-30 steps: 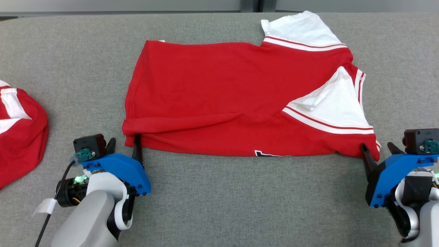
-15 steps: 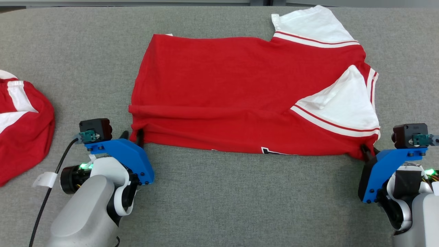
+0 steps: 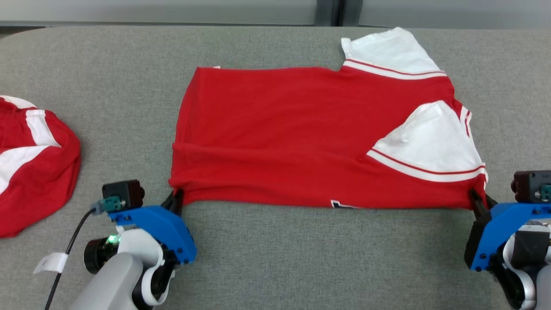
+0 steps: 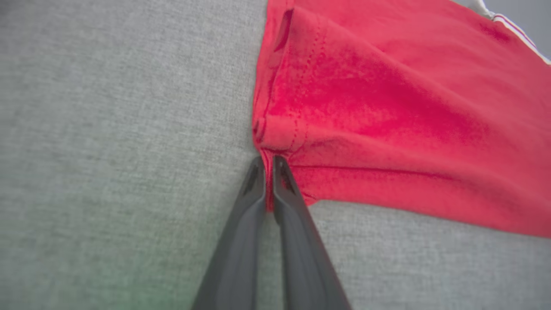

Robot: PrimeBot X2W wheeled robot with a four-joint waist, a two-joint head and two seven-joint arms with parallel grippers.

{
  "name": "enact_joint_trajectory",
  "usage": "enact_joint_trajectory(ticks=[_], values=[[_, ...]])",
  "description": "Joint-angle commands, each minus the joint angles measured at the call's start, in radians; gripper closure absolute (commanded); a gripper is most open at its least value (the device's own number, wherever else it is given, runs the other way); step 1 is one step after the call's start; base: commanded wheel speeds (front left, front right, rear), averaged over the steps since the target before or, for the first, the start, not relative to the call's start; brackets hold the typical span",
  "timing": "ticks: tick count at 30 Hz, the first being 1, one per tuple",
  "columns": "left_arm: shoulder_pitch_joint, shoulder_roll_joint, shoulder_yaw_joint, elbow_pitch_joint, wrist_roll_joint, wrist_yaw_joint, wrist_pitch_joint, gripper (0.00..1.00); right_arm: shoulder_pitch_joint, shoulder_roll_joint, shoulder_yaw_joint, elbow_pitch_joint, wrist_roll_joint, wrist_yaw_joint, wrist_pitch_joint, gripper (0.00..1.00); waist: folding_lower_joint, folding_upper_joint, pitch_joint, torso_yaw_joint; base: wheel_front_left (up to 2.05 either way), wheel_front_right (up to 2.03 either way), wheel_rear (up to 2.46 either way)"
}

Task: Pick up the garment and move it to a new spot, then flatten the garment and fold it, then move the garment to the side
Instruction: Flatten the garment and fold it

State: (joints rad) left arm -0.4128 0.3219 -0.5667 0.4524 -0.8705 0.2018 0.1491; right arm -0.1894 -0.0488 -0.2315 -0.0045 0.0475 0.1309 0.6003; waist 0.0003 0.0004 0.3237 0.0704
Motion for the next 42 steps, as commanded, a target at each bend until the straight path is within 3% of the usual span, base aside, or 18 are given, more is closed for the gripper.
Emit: enact_joint_trajectory(ticks=[1,7,19,20,21,22,29,35,42], values=[[0.070,0.024,-0.009,-0.012,-0.010,0.005,0.011,1.00,0.035,-0.003,-0.004,-0.031,0.011,0.000,0.009,1.00,-0.0003,-0.0004,-0.020,-0.003,0.00,0.00,0.00],[0.181,0.090,0.007,-0.192,-0.009,0.046,0.002,1.00,0.153,-0.003,-0.010,-0.153,0.042,0.000,0.058,1.00,-0.0003,-0.0004,-0.078,0.005,0.00,0.00,0.00],[0.425,0.207,-0.032,-0.391,-0.030,0.217,0.165,0.98,0.402,-0.004,-0.015,-0.281,0.178,0.000,0.197,1.00,-0.0003,-0.0004,-0.134,-0.017,0.00,0.00,0.00],[0.430,0.208,-0.035,-0.399,-0.031,0.223,0.171,0.56,0.400,-0.004,-0.017,-0.277,0.176,0.000,0.187,1.00,-0.0003,-0.0004,-0.133,-0.019,0.00,0.00,0.00],[0.431,0.208,-0.037,-0.406,-0.027,0.227,0.171,0.00,0.394,-0.004,-0.022,-0.265,0.178,0.000,0.180,0.12,-0.0003,-0.0004,-0.132,-0.020,0.00,0.00,0.00],[0.428,0.206,-0.040,-0.411,-0.024,0.229,0.173,0.00,0.388,-0.004,-0.019,-0.249,0.178,0.000,0.177,0.00,-0.0003,-0.0004,-0.133,-0.021,0.00,0.00,0.00],[0.353,0.229,-0.038,-0.455,-0.005,0.234,0.208,0.00,0.296,-0.003,-0.013,-0.264,0.113,0.000,0.177,0.00,-0.0003,-0.0004,-0.129,0.000,0.00,0.00,0.00],[0.176,0.241,-0.002,-0.486,0.032,0.223,0.224,0.00,0.099,-0.018,0.000,-0.337,0.019,0.000,0.220,0.00,-0.0003,-0.0004,-0.074,0.025,0.00,0.00,0.00],[-0.069,0.179,-0.039,-0.369,0.081,0.171,0.264,0.00,-0.254,-0.104,0.103,-0.148,0.094,0.000,0.208,0.00,-0.0003,-0.0004,0.049,0.018,0.00,0.00,0.00]])
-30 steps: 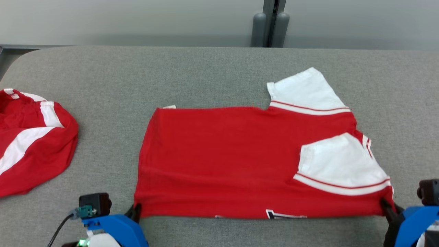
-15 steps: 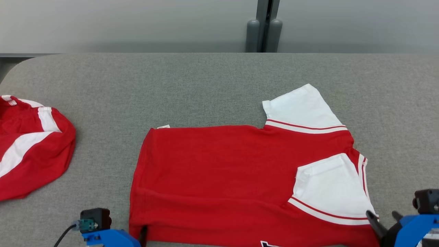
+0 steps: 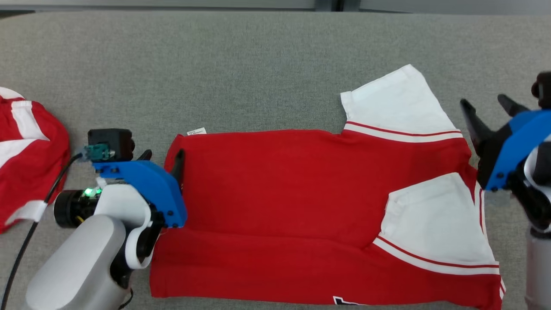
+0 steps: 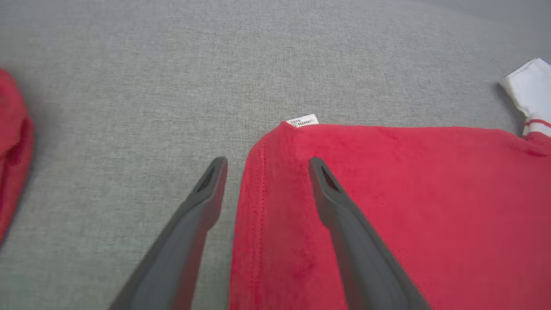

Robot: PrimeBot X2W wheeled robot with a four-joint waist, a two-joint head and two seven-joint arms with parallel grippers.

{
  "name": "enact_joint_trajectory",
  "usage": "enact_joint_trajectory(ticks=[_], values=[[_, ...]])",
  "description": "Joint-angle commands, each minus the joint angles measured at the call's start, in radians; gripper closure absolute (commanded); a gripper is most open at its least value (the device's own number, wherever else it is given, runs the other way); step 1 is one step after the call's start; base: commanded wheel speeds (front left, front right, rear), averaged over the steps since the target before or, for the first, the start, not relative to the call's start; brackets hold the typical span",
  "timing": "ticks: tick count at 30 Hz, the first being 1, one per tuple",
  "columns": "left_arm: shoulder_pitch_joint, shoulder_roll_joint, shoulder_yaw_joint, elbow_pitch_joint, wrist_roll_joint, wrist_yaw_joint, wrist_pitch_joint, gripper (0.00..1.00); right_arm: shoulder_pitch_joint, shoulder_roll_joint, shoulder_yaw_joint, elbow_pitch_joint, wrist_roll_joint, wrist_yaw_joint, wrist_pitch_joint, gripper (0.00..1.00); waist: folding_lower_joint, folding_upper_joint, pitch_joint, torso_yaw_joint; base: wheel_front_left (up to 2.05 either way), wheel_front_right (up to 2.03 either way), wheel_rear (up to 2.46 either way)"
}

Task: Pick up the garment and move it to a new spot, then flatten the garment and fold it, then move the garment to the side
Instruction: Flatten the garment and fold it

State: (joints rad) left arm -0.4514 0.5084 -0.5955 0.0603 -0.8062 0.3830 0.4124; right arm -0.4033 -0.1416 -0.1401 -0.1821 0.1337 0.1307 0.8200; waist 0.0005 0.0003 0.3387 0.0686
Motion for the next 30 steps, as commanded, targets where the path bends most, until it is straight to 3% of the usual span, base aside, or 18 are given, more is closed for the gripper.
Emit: enact_joint_trajectory(ticks=[1,11,18,30], values=[[-0.060,-0.020,-0.019,0.049,0.022,-0.022,0.002,0.00,-0.079,-0.024,0.024,0.061,0.013,0.000,-0.017,0.00,-0.0005,-0.0003,0.051,0.023,0.00,0.00,0.00],[-0.217,-0.081,-0.064,0.263,0.062,-0.084,0.006,0.00,-0.267,-0.110,0.111,0.214,0.024,0.000,-0.046,0.00,-0.0005,-0.0003,0.153,0.024,0.00,0.00,0.00],[-0.206,-0.104,-0.089,0.259,0.019,-0.118,0.068,0.00,-0.316,-0.131,0.119,0.238,0.033,0.000,-0.056,0.00,-0.0005,-0.0003,0.171,0.030,0.00,0.00,0.00],[-0.161,-0.042,-0.056,0.019,0.061,-0.037,0.007,0.00,-0.323,-0.145,0.083,0.228,0.023,0.000,-0.076,0.00,-0.0005,-0.0003,0.157,0.051,0.00,0.00,0.00]])
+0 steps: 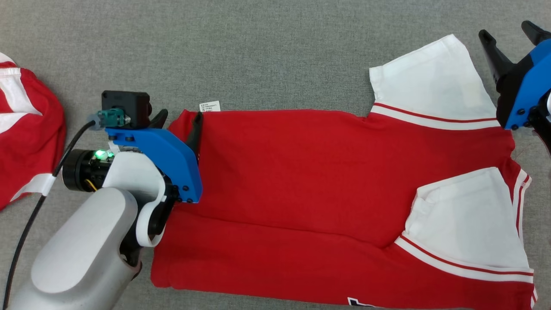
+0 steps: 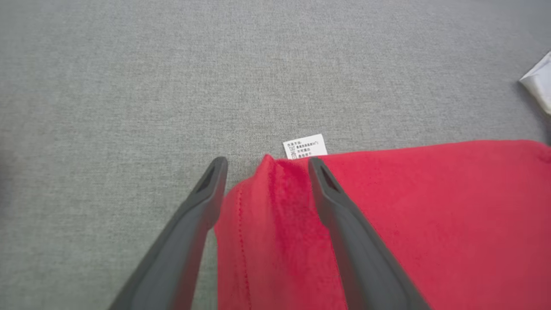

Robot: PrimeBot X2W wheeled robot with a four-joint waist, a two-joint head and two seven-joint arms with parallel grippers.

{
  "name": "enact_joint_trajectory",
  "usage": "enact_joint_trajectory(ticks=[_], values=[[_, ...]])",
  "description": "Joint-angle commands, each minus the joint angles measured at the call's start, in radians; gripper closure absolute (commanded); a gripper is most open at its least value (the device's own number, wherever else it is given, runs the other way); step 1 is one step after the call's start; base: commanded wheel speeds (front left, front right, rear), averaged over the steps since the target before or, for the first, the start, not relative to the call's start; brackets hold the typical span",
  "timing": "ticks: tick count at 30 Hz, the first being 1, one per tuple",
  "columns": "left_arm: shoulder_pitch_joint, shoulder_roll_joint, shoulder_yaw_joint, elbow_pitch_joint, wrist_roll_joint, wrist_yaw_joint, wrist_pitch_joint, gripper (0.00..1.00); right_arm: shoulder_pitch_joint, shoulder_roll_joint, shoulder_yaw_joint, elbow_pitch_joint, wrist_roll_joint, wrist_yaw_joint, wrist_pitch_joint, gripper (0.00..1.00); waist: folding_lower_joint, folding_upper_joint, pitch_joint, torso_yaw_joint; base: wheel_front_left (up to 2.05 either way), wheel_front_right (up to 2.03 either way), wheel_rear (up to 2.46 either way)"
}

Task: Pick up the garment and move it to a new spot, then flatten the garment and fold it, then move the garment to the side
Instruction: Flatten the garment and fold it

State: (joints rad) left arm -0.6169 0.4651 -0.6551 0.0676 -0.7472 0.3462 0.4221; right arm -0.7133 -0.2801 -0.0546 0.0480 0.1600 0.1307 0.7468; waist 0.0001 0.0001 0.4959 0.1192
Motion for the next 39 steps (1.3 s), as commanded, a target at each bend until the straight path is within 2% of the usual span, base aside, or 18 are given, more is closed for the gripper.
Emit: enact_joint_trajectory(ticks=[1,5,12,16,17,18,19,25,39], values=[[0.013,0.005,0.001,-0.004,-0.001,0.005,0.005,0.00,-0.013,-0.005,-0.003,-0.003,-0.005,0.000,0.000,0.00,-0.0001,-0.0001,0.000,0.000,0.00,0.00,0.00],[0.026,0.006,-0.005,-0.005,-0.019,0.013,0.037,0.00,-0.013,0.002,0.001,-0.006,-0.007,0.000,0.006,0.00,-0.0001,-0.0001,0.004,-0.006,0.00,0.00,0.00],[-0.012,-0.023,-0.008,0.100,-0.026,-0.002,0.033,0.00,-0.029,0.009,0.036,-0.003,-0.007,0.000,0.014,0.00,-0.0001,-0.0001,0.028,-0.025,0.00,0.00,0.00],[-0.005,-0.018,-0.034,0.150,-0.026,0.003,0.074,0.00,-0.033,-0.003,0.047,0.003,-0.013,0.000,0.026,0.00,-0.0001,-0.0001,0.032,-0.024,0.00,0.00,0.00],[0.002,-0.014,-0.041,0.157,-0.027,0.001,0.086,0.23,-0.032,-0.006,0.050,0.006,-0.014,0.000,0.032,0.00,-0.0001,-0.0001,0.032,-0.022,0.00,0.00,0.00],[0.012,-0.012,-0.050,0.160,-0.036,-0.007,0.104,0.53,-0.032,-0.010,0.054,0.009,-0.014,0.000,0.038,0.00,-0.0001,-0.0001,0.032,-0.020,0.00,0.00,0.00],[0.021,-0.012,-0.056,0.160,-0.044,-0.013,0.119,1.00,-0.033,-0.017,0.057,0.011,-0.014,0.000,0.043,0.00,-0.0001,-0.0001,0.033,-0.018,0.00,0.00,0.00],[0.053,-0.004,-0.068,0.138,-0.057,-0.026,0.125,1.00,-0.066,-0.050,0.095,0.046,-0.006,0.000,0.068,0.00,-0.0001,-0.0001,0.042,-0.001,0.00,0.00,0.00],[0.021,-0.053,-0.094,0.115,-0.046,-0.061,0.074,1.00,-0.157,-0.067,0.103,0.341,0.030,0.000,0.097,0.00,-0.0001,-0.0001,0.098,0.055,0.00,0.00,0.00]])
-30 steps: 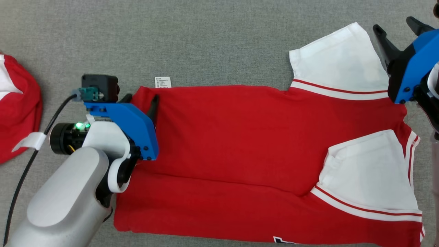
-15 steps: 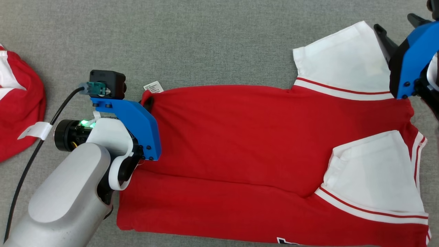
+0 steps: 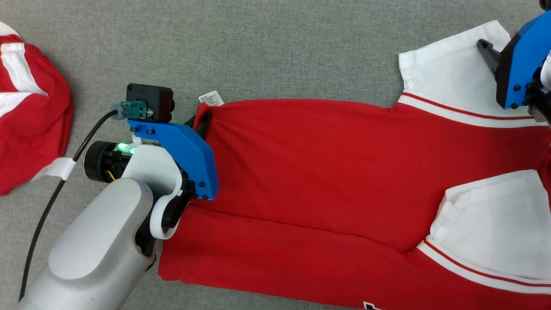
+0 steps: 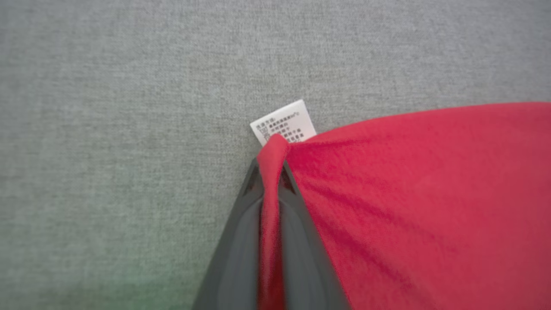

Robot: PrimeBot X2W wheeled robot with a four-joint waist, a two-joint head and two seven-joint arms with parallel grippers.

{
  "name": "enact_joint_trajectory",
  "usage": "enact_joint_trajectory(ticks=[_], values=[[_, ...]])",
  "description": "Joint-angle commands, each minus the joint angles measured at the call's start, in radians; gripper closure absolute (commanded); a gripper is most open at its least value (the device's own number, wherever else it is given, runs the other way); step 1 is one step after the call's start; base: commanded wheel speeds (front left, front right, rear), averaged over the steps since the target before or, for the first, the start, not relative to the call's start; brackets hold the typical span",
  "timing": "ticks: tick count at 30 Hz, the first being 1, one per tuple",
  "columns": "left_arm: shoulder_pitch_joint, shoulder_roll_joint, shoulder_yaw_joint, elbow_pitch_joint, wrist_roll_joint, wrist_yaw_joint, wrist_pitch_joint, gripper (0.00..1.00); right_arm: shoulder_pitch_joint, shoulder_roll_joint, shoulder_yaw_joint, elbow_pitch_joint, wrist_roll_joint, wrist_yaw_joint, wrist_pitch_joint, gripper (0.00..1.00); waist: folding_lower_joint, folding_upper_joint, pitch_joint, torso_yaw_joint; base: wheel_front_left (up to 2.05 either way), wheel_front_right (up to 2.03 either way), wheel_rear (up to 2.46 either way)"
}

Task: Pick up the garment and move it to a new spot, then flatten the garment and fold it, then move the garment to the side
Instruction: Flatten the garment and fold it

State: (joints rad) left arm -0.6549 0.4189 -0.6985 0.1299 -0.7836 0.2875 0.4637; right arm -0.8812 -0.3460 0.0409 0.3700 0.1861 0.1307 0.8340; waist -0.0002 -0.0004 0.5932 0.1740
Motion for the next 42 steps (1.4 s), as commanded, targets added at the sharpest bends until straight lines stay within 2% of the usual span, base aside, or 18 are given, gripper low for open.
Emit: enact_joint_trajectory(ticks=[1,2,3,4,5,6,8,10,16,26,34,42], values=[[0.056,-0.012,-0.048,0.051,-0.012,-0.005,0.024,1.00,0.014,0.002,0.013,0.031,0.006,0.000,0.019,0.00,0.0002,0.0004,0.002,0.001,0.00,0.00,0.00],[0.054,-0.014,-0.046,0.052,-0.013,-0.006,0.019,1.00,0.017,0.001,0.020,0.040,0.009,0.000,0.028,0.00,0.0002,0.0004,0.003,0.001,0.00,0.00,0.00],[0.050,-0.015,-0.045,0.054,-0.011,-0.009,0.012,1.00,0.019,0.001,0.027,0.046,0.015,0.000,0.033,0.14,0.0002,0.0004,0.003,0.002,0.00,0.00,0.00],[0.047,-0.017,-0.043,0.055,-0.010,-0.010,0.008,1.00,0.018,0.007,0.024,0.051,0.025,0.000,0.036,0.49,0.0002,0.0004,0.005,0.002,0.00,0.00,0.00],[0.043,-0.019,-0.038,0.057,-0.009,-0.010,-0.002,1.00,0.015,0.017,0.016,0.059,0.036,0.000,0.043,0.78,0.0002,0.0004,0.007,0.001,0.00,0.00,0.00],[0.039,-0.021,-0.032,0.059,-0.006,-0.009,-0.014,1.00,0.016,0.032,0.005,0.067,0.053,0.000,0.049,1.00,0.0002,0.0004,0.007,0.001,0.00,0.00,0.00],[0.025,-0.026,-0.014,0.062,0.013,0.001,-0.062,1.00,0.007,0.037,-0.009,0.065,0.062,0.000,0.032,1.00,0.0002,0.0004,0.007,0.000,0.00,0.00,0.00],[0.015,-0.031,0.004,0.072,0.029,0.008,-0.118,1.00,-0.003,0.010,-0.011,0.053,0.036,0.000,-0.006,1.00,0.0002,0.0004,0.003,0.000,0.00,0.00,0.00],[0.010,-0.063,0.055,0.103,0.052,0.009,-0.295,1.00,-0.025,-0.006,-0.013,-0.007,0.044,0.000,-0.167,1.00,0.0002,0.0004,-0.035,-0.005,0.00,0.00,0.00],[0.055,-0.082,0.083,0.149,0.023,-0.065,-0.450,1.00,0.089,-0.030,-0.003,-0.137,0.130,0.000,-0.238,1.00,0.0002,0.0004,-0.116,-0.033,0.00,0.00,0.00],[0.129,-0.036,0.054,0.178,0.050,-0.164,-0.573,1.00,0.314,-0.030,-0.013,-0.348,0.230,0.000,-0.171,1.00,0.0002,0.0004,-0.194,-0.057,0.00,0.00,0.00],[0.164,-0.019,0.023,0.263,0.100,-0.218,-0.680,1.00,0.548,-0.009,-0.058,-0.535,0.255,0.000,-0.077,1.00,0.0002,0.0004,-0.248,-0.074,0.00,0.00,0.00]])
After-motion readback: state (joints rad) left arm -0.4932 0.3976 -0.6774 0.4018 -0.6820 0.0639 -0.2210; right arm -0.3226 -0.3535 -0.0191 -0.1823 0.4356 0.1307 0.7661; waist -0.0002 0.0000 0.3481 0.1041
